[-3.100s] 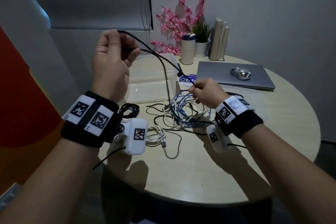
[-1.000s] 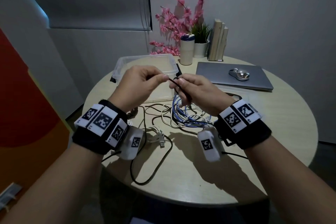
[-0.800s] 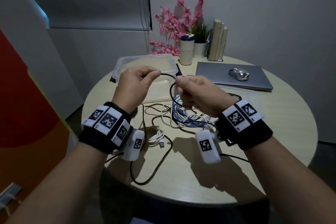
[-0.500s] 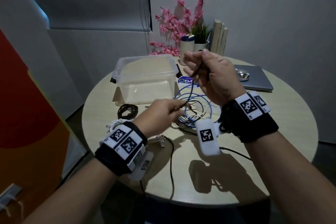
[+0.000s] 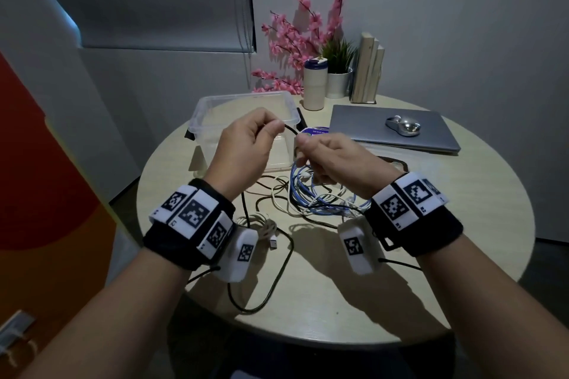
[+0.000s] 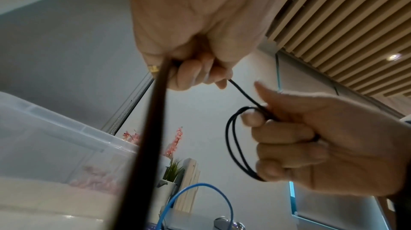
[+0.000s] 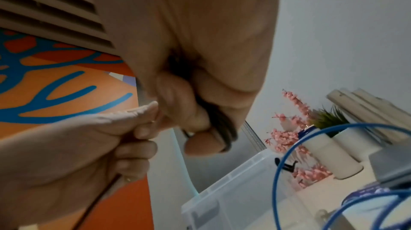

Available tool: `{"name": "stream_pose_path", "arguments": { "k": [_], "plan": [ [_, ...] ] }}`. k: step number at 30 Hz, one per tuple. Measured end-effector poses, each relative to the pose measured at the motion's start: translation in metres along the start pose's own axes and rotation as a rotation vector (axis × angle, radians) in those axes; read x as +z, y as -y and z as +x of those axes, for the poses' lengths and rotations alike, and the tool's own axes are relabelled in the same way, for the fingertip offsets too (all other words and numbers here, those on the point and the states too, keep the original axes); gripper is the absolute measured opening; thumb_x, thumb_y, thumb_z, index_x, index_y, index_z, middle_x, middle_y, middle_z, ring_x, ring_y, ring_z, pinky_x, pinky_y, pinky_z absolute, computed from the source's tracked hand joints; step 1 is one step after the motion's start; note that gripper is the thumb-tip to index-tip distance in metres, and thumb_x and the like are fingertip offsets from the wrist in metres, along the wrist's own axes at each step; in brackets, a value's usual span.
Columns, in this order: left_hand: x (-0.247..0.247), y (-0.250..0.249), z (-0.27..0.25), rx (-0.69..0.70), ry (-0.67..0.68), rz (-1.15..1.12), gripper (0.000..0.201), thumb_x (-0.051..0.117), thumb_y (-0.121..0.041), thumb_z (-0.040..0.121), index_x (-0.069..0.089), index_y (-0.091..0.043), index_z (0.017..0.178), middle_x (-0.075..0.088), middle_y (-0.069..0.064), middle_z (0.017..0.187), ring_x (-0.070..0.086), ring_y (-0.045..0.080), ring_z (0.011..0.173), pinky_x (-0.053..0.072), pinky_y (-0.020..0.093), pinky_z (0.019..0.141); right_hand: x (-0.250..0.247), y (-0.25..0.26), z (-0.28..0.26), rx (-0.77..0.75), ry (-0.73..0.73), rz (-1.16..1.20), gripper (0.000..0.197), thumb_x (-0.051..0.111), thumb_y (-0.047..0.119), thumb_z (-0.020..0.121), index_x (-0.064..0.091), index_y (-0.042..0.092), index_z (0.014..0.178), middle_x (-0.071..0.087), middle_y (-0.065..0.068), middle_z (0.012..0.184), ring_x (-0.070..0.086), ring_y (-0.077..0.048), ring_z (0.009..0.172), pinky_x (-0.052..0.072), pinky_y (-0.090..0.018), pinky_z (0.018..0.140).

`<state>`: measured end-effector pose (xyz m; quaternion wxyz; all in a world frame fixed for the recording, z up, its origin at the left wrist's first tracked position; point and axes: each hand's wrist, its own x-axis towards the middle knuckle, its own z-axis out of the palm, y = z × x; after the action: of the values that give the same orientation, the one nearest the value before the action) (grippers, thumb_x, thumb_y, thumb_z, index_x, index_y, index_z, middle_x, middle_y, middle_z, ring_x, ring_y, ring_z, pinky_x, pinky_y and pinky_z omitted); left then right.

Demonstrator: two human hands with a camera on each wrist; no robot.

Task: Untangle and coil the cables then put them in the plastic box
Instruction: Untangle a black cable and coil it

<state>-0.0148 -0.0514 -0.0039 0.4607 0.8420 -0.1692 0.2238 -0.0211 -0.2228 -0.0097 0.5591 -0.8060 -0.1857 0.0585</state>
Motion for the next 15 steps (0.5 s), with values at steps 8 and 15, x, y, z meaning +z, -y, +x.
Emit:
{"name": "stream_pose_path", "arguments": {
  "k": [8,15],
  "plan": [
    [0.022,0.011,-0.021,-0.114,0.198,0.018,0.019,0.05,-0.027,0.097,0.069,-0.025,0.1,0.05,-0.006,0.061,0.038,0.002,0.048,0.031,0.013,0.047,-0.009,0.023,0.002,-0.1,-0.167,0.68,0.038,0.03,0.025,0.104,0.049,0.008,0.075,0.057,-0.004,0.052,0.052,-0.015,0.045,0.042,-0.026,0.051],
    [0.036,0.013,-0.045,-0.12,0.617,0.054,0.011,0.054,-0.023,0.094,0.064,-0.018,0.093,0.058,-0.006,0.069,0.051,0.007,0.061,0.043,0.024,0.062,-0.022,0.018,0.01,-0.2,-0.39,0.701,0.027,0.04,0.011,0.1,0.062,0.001,0.088,0.064,-0.014,0.092,0.059,-0.023,0.095,0.053,-0.033,0.087]
  ]
}}
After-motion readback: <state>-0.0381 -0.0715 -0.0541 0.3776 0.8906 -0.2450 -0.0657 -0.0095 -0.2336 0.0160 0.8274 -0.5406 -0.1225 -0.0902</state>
